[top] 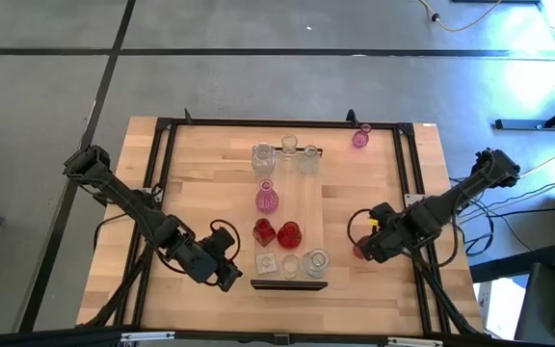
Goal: Sort vases onto shelf
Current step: Put the red vase on the shelf aligned with the other red vases
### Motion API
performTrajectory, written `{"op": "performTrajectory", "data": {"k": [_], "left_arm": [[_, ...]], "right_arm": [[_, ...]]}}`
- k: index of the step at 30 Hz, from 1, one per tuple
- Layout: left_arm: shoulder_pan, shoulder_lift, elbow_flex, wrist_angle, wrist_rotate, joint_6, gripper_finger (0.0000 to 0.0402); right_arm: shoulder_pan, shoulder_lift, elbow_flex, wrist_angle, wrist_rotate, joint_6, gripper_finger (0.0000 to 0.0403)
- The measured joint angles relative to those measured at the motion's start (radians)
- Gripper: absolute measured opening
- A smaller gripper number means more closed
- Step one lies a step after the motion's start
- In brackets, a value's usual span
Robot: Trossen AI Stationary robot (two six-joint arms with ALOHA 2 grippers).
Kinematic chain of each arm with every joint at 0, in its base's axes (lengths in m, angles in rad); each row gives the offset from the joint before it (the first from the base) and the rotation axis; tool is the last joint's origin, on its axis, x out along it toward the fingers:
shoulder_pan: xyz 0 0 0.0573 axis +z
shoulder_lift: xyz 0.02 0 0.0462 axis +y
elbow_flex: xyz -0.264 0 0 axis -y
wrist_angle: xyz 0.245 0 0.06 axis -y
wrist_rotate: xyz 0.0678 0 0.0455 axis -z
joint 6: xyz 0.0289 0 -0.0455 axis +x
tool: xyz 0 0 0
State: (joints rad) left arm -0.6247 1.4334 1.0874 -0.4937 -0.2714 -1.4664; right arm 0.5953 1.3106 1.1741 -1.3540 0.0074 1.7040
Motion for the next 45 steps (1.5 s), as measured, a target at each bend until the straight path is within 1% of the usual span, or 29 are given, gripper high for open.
{"op": "performTrajectory", "data": {"k": [5, 10, 14, 19, 23, 30, 37, 45], "left_arm": [[0.000, 0.000, 0.000, 0.000, 0.000, 0.002, 0.0132], [0.000, 0.000, 0.000, 0.000, 0.008, 0.005, 0.0132], [0.000, 0.000, 0.000, 0.000, 0.025, 0.006, 0.0132], [0.000, 0.000, 0.000, 0.000, 0.029, 0.015, 0.0132], [0.004, 0.000, 0.000, 0.000, 0.034, 0.026, 0.0132], [0.004, 0.000, 0.000, 0.000, 0.053, 0.029, 0.0132], [0.004, 0.000, 0.000, 0.000, 0.051, 0.029, 0.0132], [0.005, 0.000, 0.000, 0.000, 0.045, 0.036, 0.0132]], "right_arm": [[0.000, 0.000, -0.057, 0.018, 0.001, 0.021, 0.0113], [0.000, -0.004, -0.101, 0.111, 0.012, 0.056, 0.0113], [0.000, -0.008, -0.105, 0.118, 0.035, 0.097, 0.0113], [-0.006, -0.020, -0.109, 0.119, 0.097, 0.128, 0.0113], [-0.046, -0.021, -0.109, 0.123, 0.089, 0.112, 0.0113], [-0.113, -0.034, -0.109, 0.164, 0.065, 0.033, 0.0113], [-0.127, -0.054, -0.109, 0.162, 0.096, 0.014, 0.0113], [-0.127, -0.043, -0.134, 0.156, 0.086, 0.015, 0.0113]]}}
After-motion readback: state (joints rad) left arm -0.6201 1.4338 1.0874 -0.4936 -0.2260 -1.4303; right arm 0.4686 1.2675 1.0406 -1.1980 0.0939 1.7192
